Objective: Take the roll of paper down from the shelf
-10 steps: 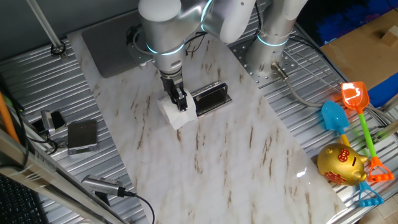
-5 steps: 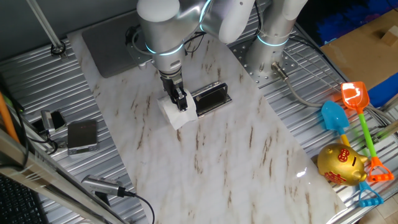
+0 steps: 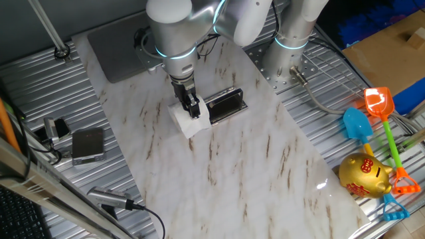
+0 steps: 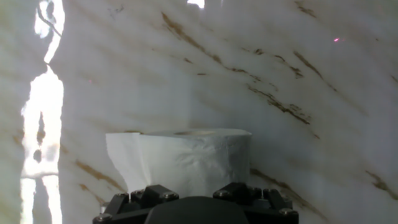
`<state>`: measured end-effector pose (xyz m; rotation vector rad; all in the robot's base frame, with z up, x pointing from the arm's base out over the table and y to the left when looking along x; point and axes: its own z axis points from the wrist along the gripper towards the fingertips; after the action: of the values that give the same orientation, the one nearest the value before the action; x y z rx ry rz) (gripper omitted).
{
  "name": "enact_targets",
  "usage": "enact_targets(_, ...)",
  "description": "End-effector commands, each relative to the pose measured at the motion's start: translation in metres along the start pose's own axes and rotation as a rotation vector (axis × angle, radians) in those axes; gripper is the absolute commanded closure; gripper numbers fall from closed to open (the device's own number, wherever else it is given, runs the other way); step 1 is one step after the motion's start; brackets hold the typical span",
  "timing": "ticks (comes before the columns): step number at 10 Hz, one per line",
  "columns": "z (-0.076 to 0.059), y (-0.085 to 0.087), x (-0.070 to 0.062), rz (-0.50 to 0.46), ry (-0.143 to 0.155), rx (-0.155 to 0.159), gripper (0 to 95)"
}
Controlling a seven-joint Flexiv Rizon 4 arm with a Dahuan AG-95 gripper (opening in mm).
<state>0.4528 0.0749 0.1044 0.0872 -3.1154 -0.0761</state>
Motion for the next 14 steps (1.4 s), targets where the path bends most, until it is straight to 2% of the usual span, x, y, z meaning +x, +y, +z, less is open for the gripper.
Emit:
enact_targets(1, -0.0001, -0.0001, 0.0005, 0.001, -0.005, -0.001, 95.0)
enact_targets(8, 0.0063, 0.0000, 0.0030, 0.007, -0.017, -0.024, 95.0)
enact_targets(14, 0.0097, -0.0022, 0.0104, 0.010, -0.023, -0.022, 95.0)
